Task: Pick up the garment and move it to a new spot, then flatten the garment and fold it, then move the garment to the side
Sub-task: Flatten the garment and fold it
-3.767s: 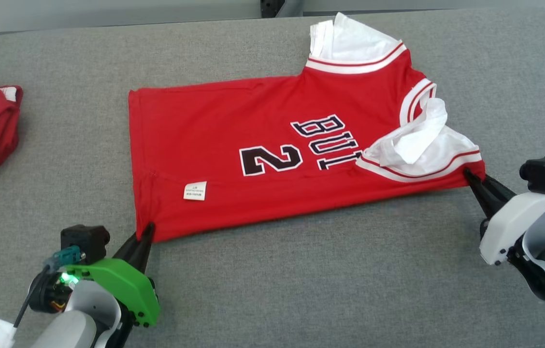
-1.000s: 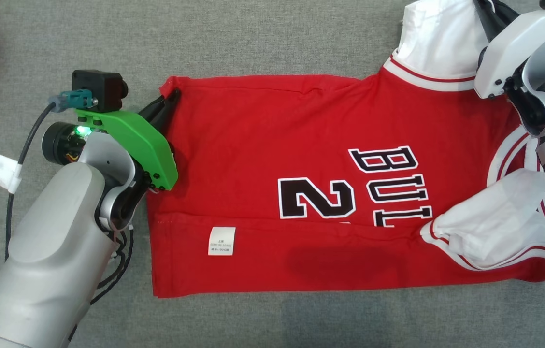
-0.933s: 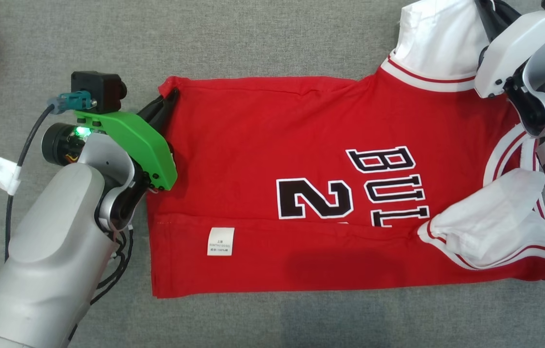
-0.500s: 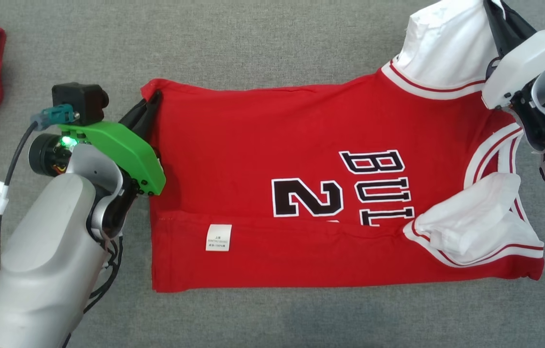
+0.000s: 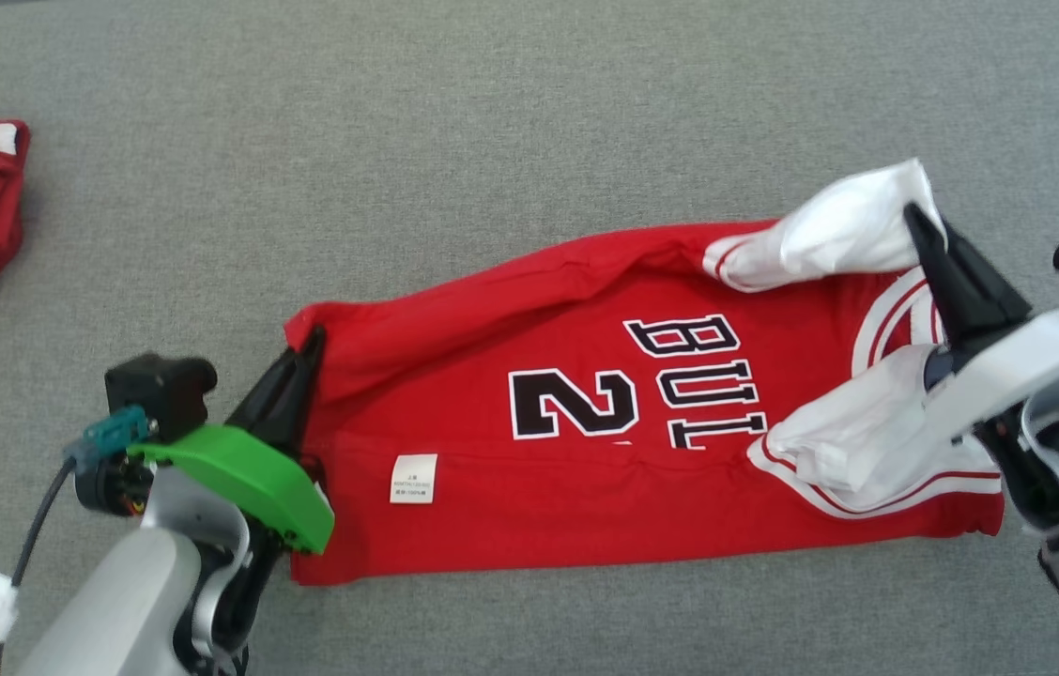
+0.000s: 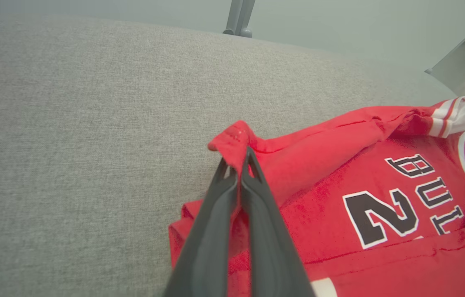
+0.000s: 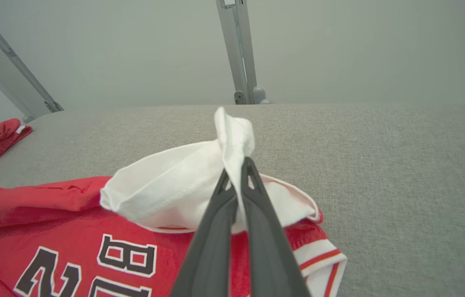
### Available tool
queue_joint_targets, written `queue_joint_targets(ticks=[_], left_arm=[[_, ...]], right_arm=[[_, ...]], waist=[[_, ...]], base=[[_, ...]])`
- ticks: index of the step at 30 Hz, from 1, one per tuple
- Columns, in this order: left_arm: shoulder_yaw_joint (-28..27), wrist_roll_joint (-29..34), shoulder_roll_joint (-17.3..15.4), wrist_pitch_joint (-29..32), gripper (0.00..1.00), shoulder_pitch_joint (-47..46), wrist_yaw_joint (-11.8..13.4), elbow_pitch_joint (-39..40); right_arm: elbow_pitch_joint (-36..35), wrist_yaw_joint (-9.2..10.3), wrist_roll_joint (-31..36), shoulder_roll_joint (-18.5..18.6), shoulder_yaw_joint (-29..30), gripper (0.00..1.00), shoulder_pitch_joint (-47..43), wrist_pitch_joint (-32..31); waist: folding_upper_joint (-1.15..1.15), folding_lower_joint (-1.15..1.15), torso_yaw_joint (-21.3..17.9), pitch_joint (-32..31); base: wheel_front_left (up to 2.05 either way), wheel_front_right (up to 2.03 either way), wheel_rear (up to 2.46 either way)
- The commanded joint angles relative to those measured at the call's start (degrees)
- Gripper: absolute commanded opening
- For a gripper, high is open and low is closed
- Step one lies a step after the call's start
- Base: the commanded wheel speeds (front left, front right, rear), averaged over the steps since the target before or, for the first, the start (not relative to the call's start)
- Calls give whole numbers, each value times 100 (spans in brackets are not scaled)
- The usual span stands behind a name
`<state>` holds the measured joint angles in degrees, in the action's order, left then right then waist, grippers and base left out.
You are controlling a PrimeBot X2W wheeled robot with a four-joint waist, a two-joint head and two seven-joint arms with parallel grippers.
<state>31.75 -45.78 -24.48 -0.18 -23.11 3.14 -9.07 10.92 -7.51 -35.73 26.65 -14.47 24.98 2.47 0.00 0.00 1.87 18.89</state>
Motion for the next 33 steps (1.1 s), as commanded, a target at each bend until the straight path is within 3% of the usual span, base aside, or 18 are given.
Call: queue_joint_targets(ticks=[1,6,12,24,29,30,32,33], left_arm=[[-26,-12,-84,-101,0,337,124,206],[-127,-212,-77,-301,0,1008,306,606],[-267,-360,-77,-546,0,1520,452,614],[-315,-480,-35,-788,0,1707,353,641],[-223,-461,24,-839,11,1847,342,430],[-173,-454,52,-851,17,1905,341,336],[-125,-393,61,-874,25,1925,343,229],[-128,-375,71,-915,34,1935,382,177]], right_arm=[[-220,4,-26,-78,109,0,-431,67],[-576,4,29,-360,226,0,-1224,84],[-485,3,347,-620,246,0,-1701,162],[-1066,3,294,-952,422,0,-2261,49],[-850,3,501,-1007,321,0,-2377,-63],[-676,3,628,-990,295,0,-2321,-54],[-508,3,711,-963,268,12,-2254,-38],[-435,3,757,-931,267,35,-2236,-31]], waist=[[0,0,-118,-136],[0,0,-229,-223],[0,0,-328,-336],[0,0,-332,-477],[0,0,-393,-461],[0,0,-410,-468],[0,0,-406,-485],[0,0,-397,-499]], base=[[0,0,0],[0,0,0],[0,0,0],[0,0,0],[0,0,0],[0,0,0],[0,0,0],[0,0,0]])
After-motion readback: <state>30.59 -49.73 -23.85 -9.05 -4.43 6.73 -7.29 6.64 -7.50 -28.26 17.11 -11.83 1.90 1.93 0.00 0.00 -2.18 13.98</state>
